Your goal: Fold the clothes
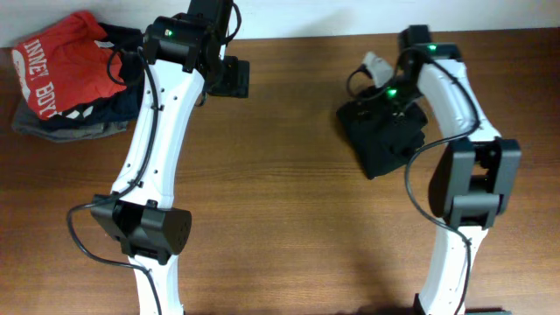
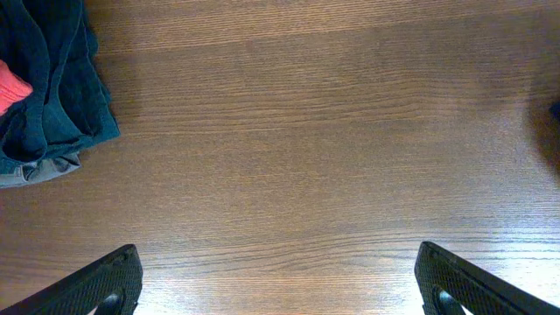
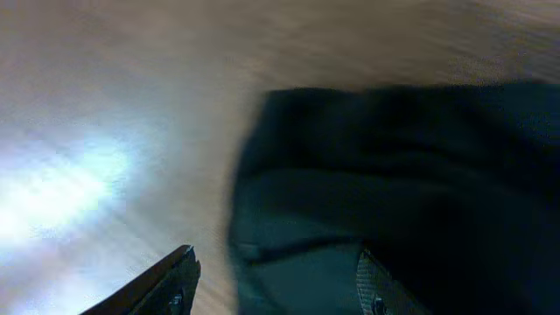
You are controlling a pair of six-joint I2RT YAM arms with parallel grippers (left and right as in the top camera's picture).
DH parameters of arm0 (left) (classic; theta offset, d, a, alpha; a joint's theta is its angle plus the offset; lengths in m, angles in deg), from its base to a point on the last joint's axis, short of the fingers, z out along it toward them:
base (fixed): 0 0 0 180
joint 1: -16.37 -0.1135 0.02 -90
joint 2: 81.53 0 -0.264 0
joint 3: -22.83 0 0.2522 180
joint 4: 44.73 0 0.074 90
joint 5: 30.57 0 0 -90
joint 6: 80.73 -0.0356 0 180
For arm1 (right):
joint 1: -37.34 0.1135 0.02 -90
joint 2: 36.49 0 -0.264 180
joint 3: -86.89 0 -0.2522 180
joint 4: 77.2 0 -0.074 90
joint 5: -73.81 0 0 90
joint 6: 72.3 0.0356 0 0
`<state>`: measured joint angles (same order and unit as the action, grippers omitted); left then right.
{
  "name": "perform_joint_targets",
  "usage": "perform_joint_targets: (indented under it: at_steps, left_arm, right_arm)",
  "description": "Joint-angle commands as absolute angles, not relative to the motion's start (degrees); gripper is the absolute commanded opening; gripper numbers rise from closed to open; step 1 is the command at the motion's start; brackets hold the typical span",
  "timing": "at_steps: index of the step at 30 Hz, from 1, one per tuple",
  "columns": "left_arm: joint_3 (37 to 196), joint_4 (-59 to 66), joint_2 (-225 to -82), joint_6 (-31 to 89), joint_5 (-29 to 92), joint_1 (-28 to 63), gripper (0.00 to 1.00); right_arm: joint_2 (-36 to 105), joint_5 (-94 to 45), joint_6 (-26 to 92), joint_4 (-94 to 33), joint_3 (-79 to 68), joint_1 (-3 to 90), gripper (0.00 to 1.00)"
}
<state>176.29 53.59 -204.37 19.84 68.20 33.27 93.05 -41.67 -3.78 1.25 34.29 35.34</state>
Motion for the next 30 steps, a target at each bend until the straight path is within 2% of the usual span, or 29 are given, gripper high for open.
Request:
perform_joint_targets:
  at_steps: [1, 7, 13, 20, 25, 30]
  left_arm:
    - [176.01, 53.50, -204.68, 20.56, 67.79, 33.23, 0.99]
    - [175.70, 53.43, -204.68, 20.56, 67.79, 33.23, 0.99]
    - [175.37, 53.28, -204.72, 20.56, 67.81, 33.23, 0.99]
    - [175.37, 53.02, -204.75, 20.56, 67.79, 33.23, 0.99]
    - [175.37, 53.06, -204.75, 20.58, 67.50, 33.23, 0.99]
    - [175.35, 50.75, -205.73, 20.51, 60.03, 33.23, 0.99]
  right_arm:
    - [96.61, -42.17, -4.35, 0.13, 34.03, 30.73, 0.64]
    - [99.71, -41.84, -3.25, -0.89, 34.03, 25.42, 0.68]
    - [99.56, -31.76, 9.34, -1.79, 34.95, 23.41, 0.69]
    - [95.49, -26.93, 15.59, 3.70, 43.60, 23.47, 0.72]
    - [94.36, -16.36, 23.41, 12.31, 53.51, 23.43, 0.73]
    - [94.36, -14.39, 24.00, 17.62, 56.41, 23.43, 0.86]
